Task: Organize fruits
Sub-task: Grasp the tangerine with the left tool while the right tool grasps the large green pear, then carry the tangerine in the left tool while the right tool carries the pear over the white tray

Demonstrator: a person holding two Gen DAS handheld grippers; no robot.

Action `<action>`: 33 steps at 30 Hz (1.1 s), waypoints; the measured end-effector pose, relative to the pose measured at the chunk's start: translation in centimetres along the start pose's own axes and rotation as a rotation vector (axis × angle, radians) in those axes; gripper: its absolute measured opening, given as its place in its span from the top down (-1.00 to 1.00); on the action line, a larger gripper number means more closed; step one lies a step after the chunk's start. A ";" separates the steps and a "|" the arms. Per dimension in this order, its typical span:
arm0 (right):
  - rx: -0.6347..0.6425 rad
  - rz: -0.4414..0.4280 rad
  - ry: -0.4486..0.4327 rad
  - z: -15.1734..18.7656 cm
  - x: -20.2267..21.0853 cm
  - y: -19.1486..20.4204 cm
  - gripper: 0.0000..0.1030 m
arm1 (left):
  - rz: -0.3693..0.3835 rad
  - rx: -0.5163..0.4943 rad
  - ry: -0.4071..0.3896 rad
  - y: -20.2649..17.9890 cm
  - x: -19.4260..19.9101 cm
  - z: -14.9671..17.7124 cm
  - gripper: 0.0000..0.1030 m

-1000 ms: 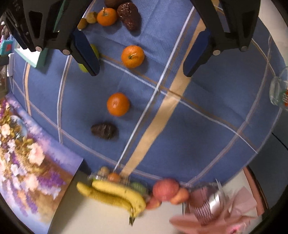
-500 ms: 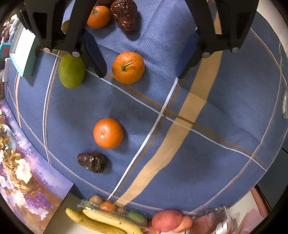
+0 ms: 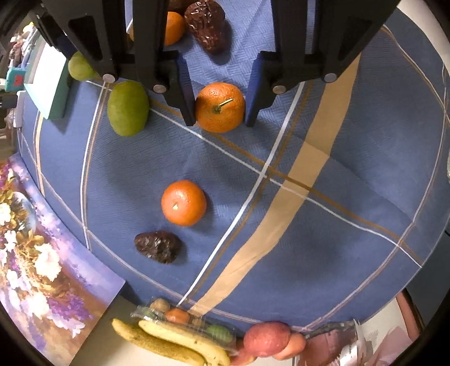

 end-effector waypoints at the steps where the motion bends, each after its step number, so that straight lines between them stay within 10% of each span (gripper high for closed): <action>1: -0.001 -0.002 -0.015 -0.2 0.5 0.0 -0.08 | 0.008 -0.003 -0.010 0.0 0.6 0.0 0.29; 15: -0.066 0.063 -0.125 -1.3 5.5 -4.1 -0.08 | 0.112 -0.095 -0.079 -3.6 6.7 1.3 0.29; 33: -0.508 0.315 -0.135 6.1 11.3 -24.8 -0.08 | 0.174 -0.453 0.041 -15.2 5.3 13.4 0.29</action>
Point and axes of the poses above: each gripper's, at about its wrist camera, not at the fingertips, and x roughly against the way its jaws point, y to its left, z to its underside, the point moved 9 cm from there along -x, roughly the way its jaws point, and after that the axes turned 15 degrees about x, right-handed, at the moved point
